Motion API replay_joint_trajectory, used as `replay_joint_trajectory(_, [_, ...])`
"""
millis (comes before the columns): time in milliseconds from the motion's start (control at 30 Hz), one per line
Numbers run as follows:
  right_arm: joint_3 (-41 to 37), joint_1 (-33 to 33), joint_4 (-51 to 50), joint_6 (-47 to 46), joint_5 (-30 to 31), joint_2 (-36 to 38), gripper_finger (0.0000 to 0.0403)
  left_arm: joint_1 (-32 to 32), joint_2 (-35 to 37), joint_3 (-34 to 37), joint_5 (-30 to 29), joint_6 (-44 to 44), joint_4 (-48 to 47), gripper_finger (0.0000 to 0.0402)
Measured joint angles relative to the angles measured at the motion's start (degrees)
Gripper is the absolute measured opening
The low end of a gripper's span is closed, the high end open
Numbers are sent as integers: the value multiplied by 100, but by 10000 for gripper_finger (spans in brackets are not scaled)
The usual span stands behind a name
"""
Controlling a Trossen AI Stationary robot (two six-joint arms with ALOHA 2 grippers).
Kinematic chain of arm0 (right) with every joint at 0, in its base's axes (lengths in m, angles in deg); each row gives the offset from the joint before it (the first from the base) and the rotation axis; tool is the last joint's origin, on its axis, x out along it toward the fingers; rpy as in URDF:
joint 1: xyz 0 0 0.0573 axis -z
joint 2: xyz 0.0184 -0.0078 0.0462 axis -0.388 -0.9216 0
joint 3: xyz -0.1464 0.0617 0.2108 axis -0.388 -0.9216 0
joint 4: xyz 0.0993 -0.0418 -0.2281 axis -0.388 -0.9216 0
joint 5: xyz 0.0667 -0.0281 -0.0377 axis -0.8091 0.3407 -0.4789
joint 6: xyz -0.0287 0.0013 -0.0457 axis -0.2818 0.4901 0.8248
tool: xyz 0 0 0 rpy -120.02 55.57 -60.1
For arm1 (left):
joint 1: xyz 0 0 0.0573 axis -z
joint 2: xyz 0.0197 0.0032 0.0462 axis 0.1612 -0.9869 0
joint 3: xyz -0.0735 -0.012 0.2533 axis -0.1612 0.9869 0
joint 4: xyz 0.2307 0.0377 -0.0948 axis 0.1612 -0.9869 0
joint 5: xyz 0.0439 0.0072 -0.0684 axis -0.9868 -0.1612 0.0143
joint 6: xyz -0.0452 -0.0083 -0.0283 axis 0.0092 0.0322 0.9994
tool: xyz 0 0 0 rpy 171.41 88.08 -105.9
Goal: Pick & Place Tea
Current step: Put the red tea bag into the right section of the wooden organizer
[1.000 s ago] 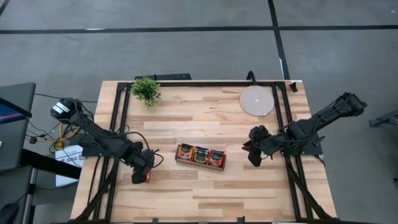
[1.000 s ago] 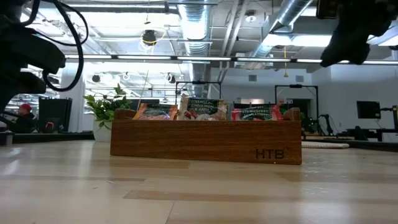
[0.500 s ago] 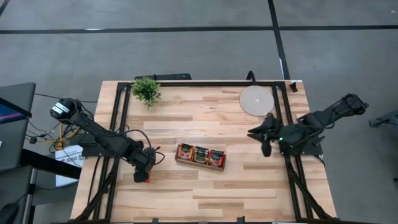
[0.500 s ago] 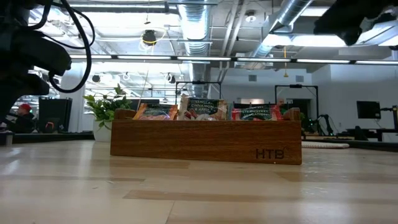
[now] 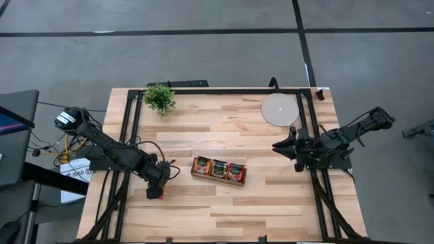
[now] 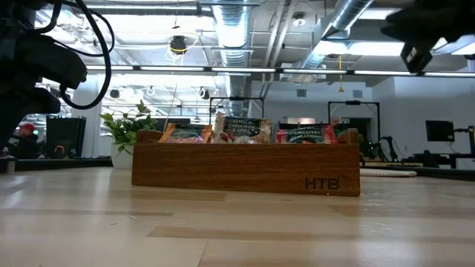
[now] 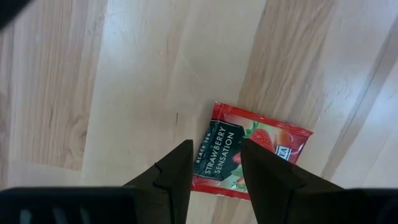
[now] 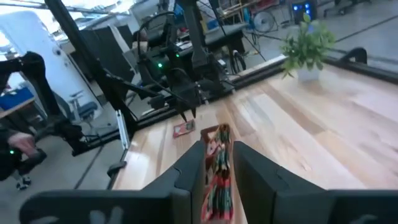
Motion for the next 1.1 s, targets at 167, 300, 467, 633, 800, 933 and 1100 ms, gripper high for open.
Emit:
replay_joint_trajectory(167, [-239,6,-25,-368,41,138,74,0,0,0,-11,-6,-2,126])
replay_joint_trajectory(300, [-254,6,-65,-847,42,139,74,-1,0,0,-108,-15,-4,126])
replay_joint_trajectory(467, [-254,6,-66,-1036,43,139,74,-2,0,0,-121,-155,-8,126])
replay_joint_trajectory(633, [-254,6,-66,-1010,44,139,75,-2,0,0,-120,-298,-9,126])
replay_joint_trajectory(800, [-254,6,-30,-1008,44,139,75,-2,-121,0,-187,-560,-10,137])
replay_joint_trajectory(933, [-254,6,-16,-1003,44,139,75,-2,-483,0,-227,-817,118,150])
replay_joint_trajectory(1100, [-254,6,-7,-997,35,139,75,-2,-791,0,-227,-935,295,155])
